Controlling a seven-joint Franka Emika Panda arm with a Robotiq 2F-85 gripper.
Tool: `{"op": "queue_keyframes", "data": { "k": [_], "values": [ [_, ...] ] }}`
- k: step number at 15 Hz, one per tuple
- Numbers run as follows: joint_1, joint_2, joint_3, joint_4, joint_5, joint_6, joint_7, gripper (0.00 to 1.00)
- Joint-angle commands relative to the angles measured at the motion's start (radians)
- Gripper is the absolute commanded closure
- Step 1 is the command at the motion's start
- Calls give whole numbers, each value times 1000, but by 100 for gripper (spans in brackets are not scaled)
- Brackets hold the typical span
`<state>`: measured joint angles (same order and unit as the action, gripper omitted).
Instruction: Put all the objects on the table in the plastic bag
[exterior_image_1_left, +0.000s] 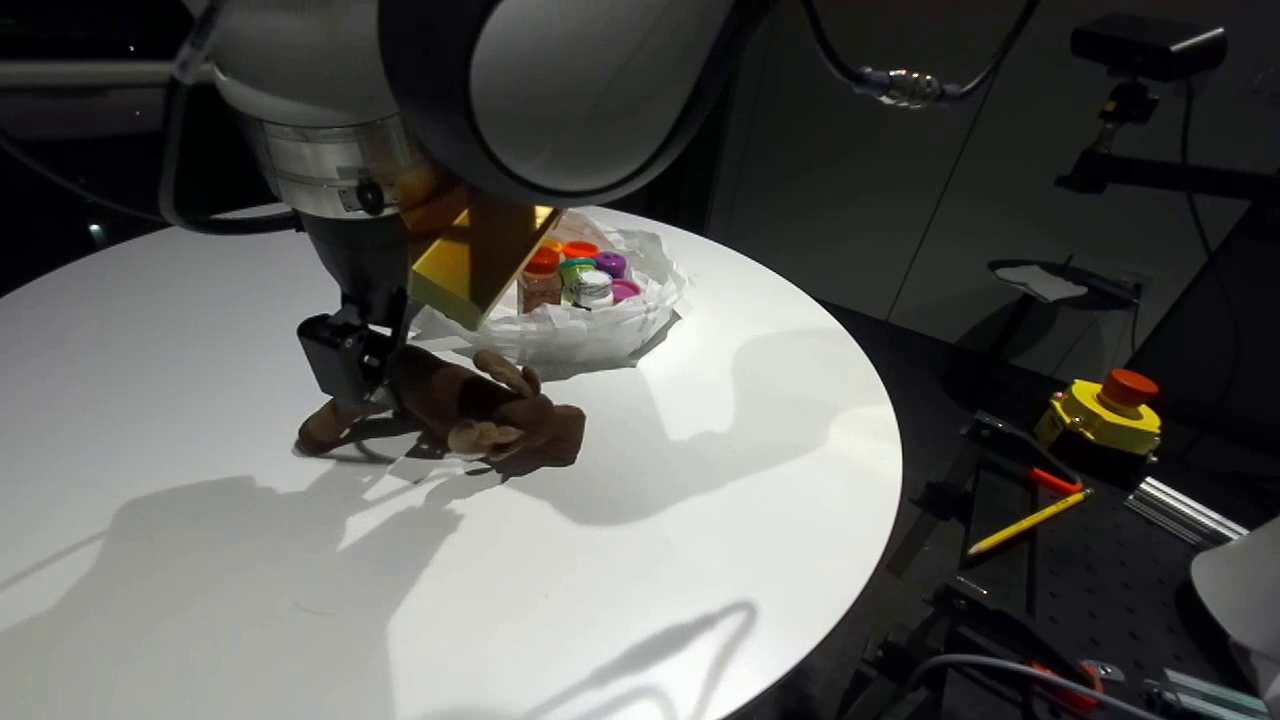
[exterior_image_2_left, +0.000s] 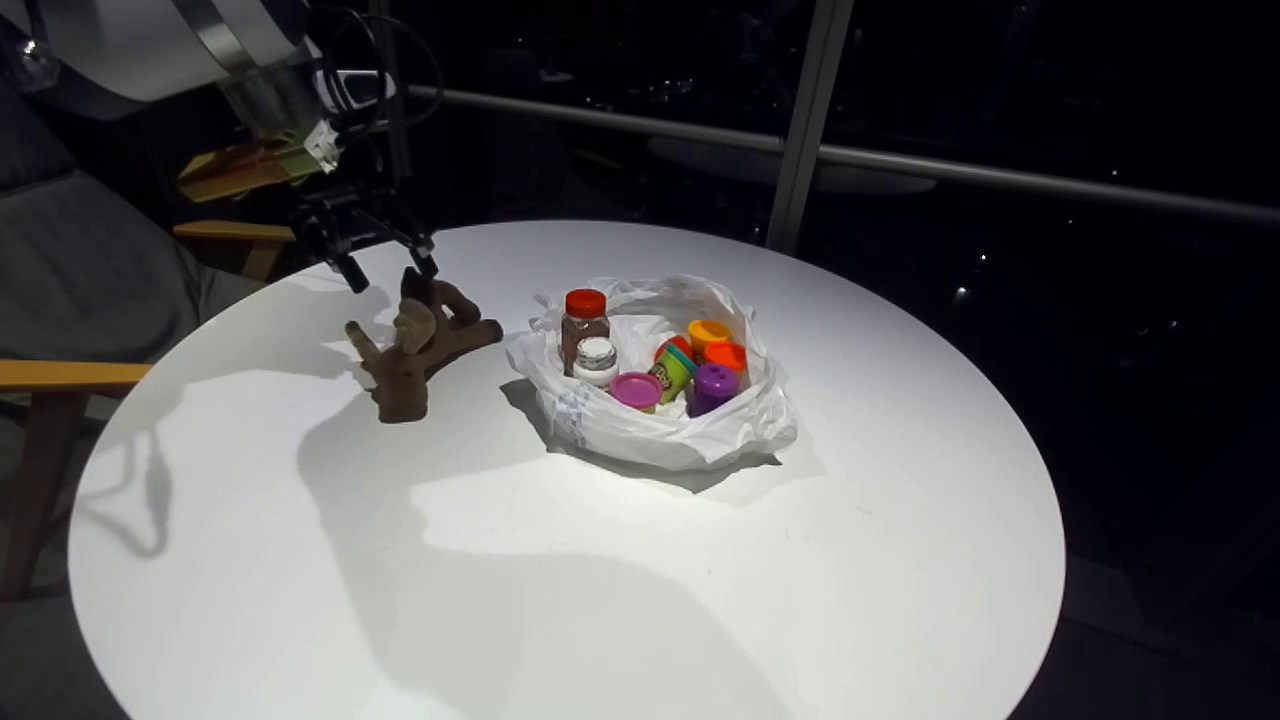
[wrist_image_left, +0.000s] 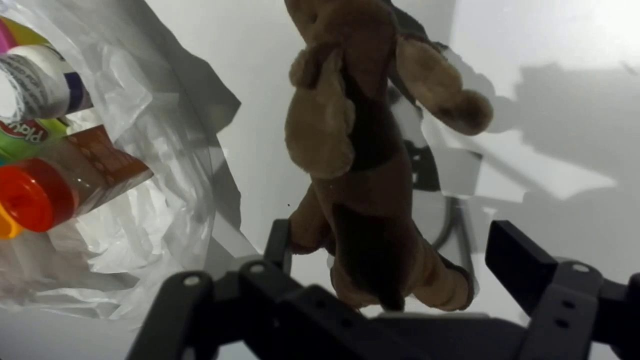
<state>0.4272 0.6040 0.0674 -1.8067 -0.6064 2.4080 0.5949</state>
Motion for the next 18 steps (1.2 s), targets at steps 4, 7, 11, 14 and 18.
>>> {"op": "queue_keyframes", "data": {
  "k": [4, 7, 11, 14, 18],
  "values": [
    [-3, 95, -49, 91, 44, 14, -66, 42],
    [-4, 105, -61, 98, 71, 13, -83, 66],
    [2, 43, -62, 73, 134, -25, -115, 90],
    [26, -58, -83, 38, 139, -59, -65, 89],
    [65, -205, -147, 19, 15, -76, 81, 88]
  ]
}}
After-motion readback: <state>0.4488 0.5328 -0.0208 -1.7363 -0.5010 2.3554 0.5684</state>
